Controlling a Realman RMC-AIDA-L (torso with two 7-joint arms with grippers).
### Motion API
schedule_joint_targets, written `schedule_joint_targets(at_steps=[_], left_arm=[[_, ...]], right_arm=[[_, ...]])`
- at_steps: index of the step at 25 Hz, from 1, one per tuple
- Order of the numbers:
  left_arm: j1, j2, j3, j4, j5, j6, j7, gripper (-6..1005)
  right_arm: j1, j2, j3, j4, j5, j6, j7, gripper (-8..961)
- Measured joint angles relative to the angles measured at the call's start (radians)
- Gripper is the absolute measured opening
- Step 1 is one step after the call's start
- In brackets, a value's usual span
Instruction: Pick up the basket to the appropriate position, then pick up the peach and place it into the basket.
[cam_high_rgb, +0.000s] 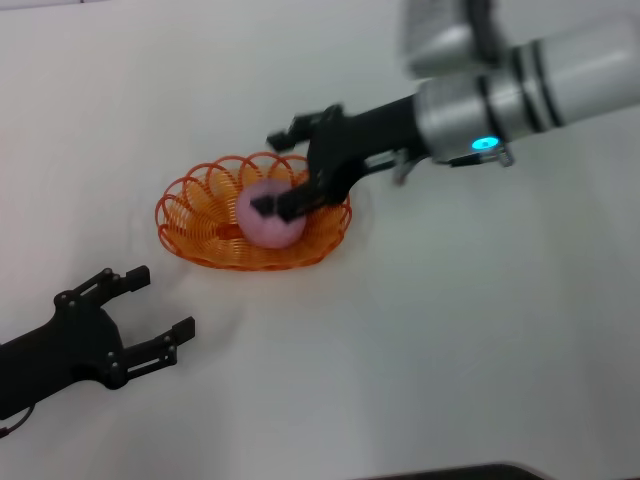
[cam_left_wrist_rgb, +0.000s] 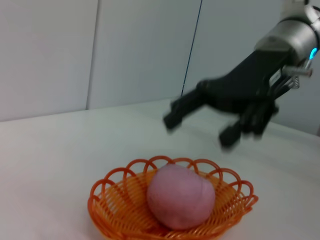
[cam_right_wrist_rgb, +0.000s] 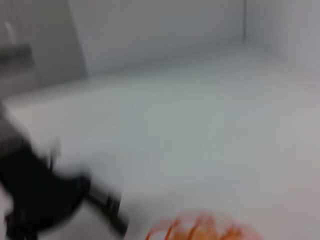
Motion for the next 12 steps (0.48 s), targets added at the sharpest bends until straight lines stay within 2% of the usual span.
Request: schedule_joint_targets(at_steps=[1,2,5,8,12], left_arm=[[0.000,0.000,-0.002,0.000,0.000,0.001,0.000,888],[0.000,0.000,-0.005,0.000,0.000,0.001,0.000,888],[0.000,0.000,-0.006,0.000,0.000,0.002,0.000,888],[-0.001,0.000,-0.006,0.000,0.000,0.002,0.000,888],[-0.004,0.000,-0.006,0.000,-0.001,0.003,0.000,888]], right_arm=[[-0.029,-0.001,0.034,-0.010,0.036,-0.023,-0.043,942],[-0.029,-0.001,0.034,-0.010,0.036,-0.023,-0.043,941],[-0.123,-0.002,0.167,-0.024,0.113,-0.094,-0.177,939],[-0.182,-0.003,0.266,-0.013,0.127,-0.123,-0.256,938],[-0.254,-0.013,0.302,0.018,0.104,-0.144,-0.326,938]])
